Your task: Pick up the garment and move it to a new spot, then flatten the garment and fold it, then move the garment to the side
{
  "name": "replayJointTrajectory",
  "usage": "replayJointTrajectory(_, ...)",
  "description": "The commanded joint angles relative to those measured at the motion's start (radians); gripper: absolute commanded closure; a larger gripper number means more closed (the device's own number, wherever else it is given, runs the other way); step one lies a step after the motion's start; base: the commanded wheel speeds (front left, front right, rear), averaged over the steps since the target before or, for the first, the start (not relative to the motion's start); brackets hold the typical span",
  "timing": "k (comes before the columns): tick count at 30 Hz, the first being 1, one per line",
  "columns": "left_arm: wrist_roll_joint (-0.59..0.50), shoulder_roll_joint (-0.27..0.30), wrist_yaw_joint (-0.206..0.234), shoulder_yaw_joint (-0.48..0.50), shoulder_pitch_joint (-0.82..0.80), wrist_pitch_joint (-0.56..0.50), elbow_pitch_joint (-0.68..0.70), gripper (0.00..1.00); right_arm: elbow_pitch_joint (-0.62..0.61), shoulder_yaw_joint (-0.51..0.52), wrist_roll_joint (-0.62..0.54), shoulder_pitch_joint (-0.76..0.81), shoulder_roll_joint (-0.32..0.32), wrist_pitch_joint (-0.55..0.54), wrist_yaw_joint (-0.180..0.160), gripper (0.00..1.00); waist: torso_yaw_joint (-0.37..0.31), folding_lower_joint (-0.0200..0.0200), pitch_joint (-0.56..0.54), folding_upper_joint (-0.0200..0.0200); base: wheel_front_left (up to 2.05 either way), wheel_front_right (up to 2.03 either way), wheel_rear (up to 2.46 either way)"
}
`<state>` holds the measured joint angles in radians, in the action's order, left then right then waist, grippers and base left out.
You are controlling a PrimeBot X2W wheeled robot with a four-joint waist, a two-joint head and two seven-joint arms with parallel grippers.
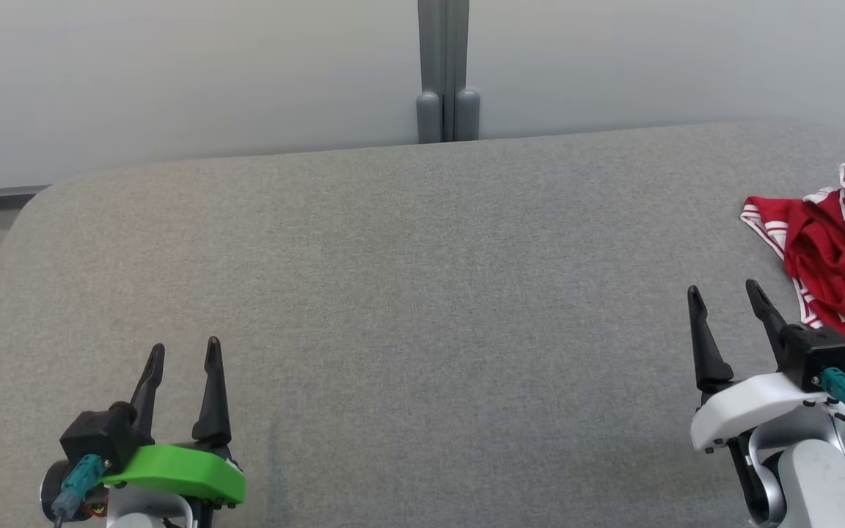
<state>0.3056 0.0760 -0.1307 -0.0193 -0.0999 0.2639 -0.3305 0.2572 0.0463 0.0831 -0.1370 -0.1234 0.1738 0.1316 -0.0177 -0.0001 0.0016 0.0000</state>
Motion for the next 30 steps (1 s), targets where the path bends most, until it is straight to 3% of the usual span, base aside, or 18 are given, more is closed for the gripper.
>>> replayJointTrajectory(1, -0.001, -0.002, 0.000, 0.003, 0.018, 0.000, -0.010, 0.00, -0.011, 0.002, -0.009, 0.018, 0.005, -0.003, -0.002, 0.00, 0.016, 0.0001, -0.016, 0.0000, 0.00, 0.00, 0.00)
replayJointTrajectory(30, 0.032, 0.019, 0.000, -0.021, -0.002, 0.000, -0.039, 0.00, -0.024, -0.011, -0.019, 0.050, 0.030, -0.023, -0.002, 0.00, -0.001, 0.0001, -0.016, 0.0000, 0.00, 0.00, 0.00)
